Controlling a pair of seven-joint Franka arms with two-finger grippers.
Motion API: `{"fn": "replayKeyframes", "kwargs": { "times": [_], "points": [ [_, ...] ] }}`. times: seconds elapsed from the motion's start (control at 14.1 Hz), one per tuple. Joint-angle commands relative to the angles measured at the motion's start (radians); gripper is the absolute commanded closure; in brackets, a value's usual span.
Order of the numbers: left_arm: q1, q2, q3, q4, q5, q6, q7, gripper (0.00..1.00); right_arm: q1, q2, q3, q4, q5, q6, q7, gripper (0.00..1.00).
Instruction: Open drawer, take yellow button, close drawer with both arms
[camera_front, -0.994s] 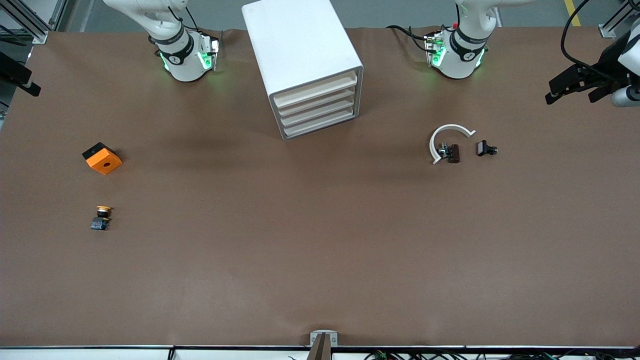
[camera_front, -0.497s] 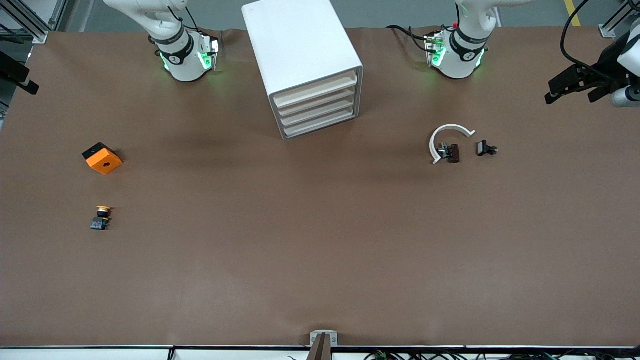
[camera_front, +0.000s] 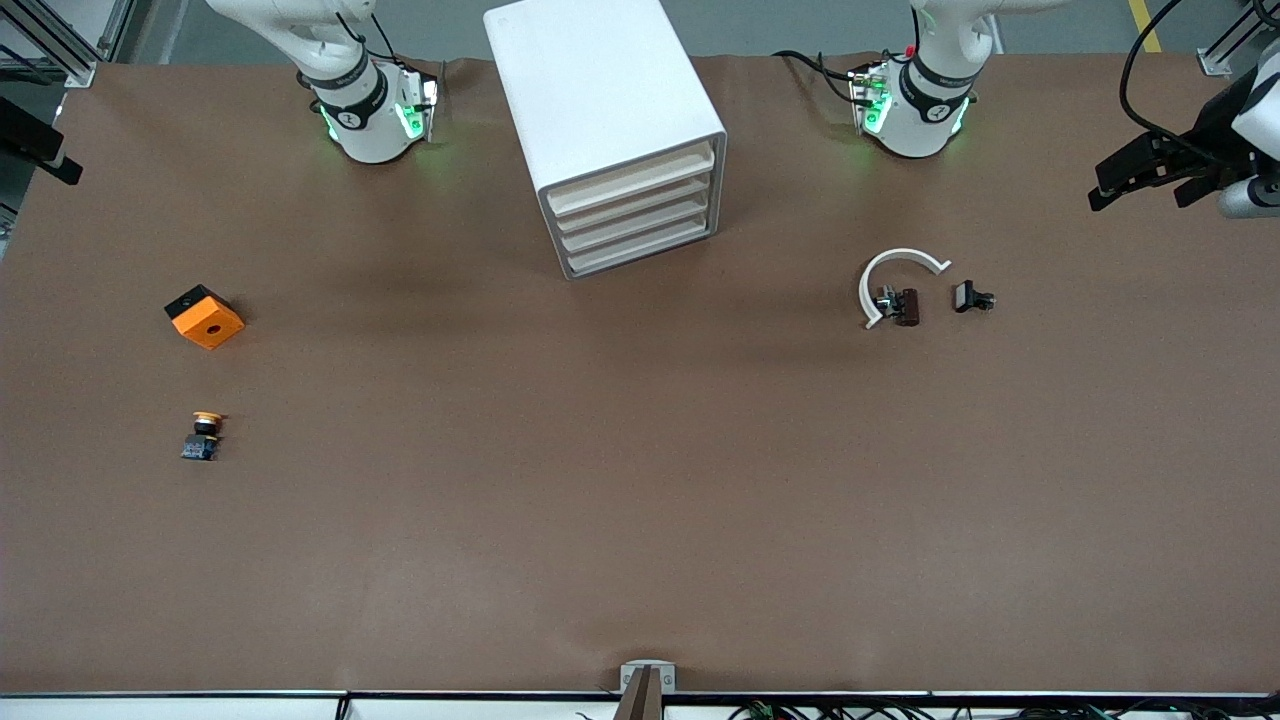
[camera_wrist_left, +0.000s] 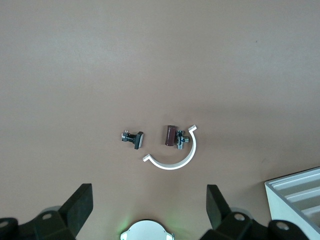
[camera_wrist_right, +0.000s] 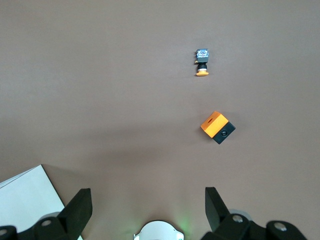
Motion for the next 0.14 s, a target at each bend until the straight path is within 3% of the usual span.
{"fn": "replayKeyframes", "kwargs": {
  "times": [0.0,0.07],
  "points": [
    [0.000,0.013,-0.002,0.028,0.011,-0.020,0.007,0.00,0.002,-0.006,0.001,0.012,-0.003,-0.016,-0.010,0.00],
    [0.000,0.013,-0.004,0.028,0.011,-0.020,0.007,0.00,0.001,-0.006,0.003,0.015,-0.003,-0.016,-0.009,0.00]
  ]
}}
